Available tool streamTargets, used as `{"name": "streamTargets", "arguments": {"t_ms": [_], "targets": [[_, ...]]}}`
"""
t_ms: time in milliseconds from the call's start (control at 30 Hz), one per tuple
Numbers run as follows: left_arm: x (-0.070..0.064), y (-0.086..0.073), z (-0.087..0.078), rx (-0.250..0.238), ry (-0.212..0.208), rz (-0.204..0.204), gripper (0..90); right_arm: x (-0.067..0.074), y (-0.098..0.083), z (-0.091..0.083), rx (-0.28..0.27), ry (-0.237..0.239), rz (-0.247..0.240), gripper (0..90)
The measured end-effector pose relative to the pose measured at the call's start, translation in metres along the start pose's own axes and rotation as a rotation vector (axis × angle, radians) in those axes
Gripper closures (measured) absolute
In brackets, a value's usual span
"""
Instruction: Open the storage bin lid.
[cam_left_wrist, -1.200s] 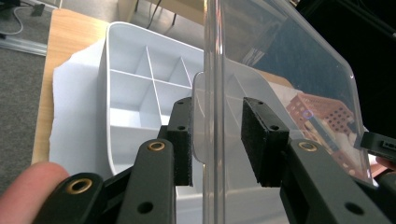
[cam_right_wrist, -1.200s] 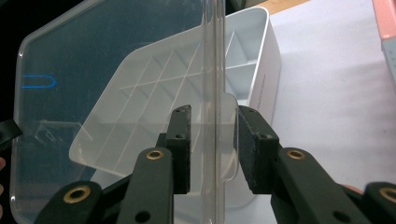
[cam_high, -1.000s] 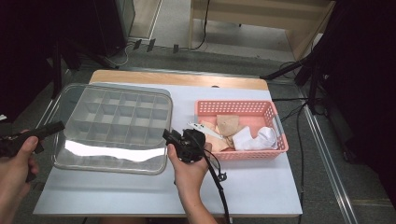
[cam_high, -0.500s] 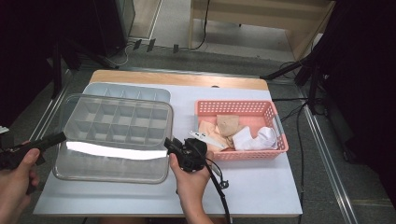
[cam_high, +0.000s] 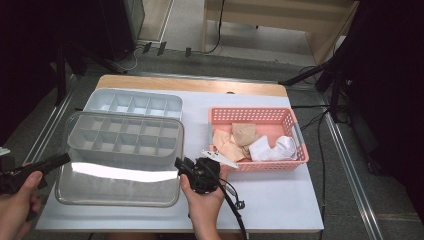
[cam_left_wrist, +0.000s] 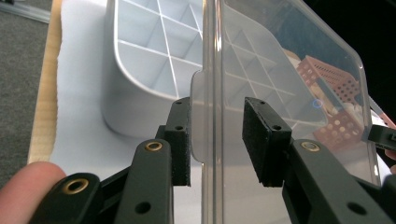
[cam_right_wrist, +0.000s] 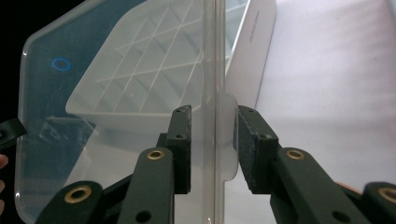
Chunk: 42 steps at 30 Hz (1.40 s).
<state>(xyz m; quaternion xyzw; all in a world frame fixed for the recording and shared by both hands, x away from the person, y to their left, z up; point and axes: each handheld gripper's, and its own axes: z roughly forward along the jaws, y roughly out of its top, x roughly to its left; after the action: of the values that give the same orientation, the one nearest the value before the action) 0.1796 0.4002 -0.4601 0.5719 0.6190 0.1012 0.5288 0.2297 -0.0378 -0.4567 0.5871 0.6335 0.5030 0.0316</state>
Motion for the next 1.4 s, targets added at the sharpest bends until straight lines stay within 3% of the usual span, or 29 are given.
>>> {"name": "streamTargets", "arguments": {"t_ms": [767, 1400], "targets": [[0.021, -0.036, -0.022, 0.031, 0.000, -0.043, 65.4, 0.006, -0.039, 0.002, 0.052, 0.003, 0.002, 70.1], [0.022, -0.056, -0.037, 0.055, -0.004, -0.053, 66.1, 0.007, -0.064, -0.007, 0.086, 0.005, 0.009, 70.1]]}}
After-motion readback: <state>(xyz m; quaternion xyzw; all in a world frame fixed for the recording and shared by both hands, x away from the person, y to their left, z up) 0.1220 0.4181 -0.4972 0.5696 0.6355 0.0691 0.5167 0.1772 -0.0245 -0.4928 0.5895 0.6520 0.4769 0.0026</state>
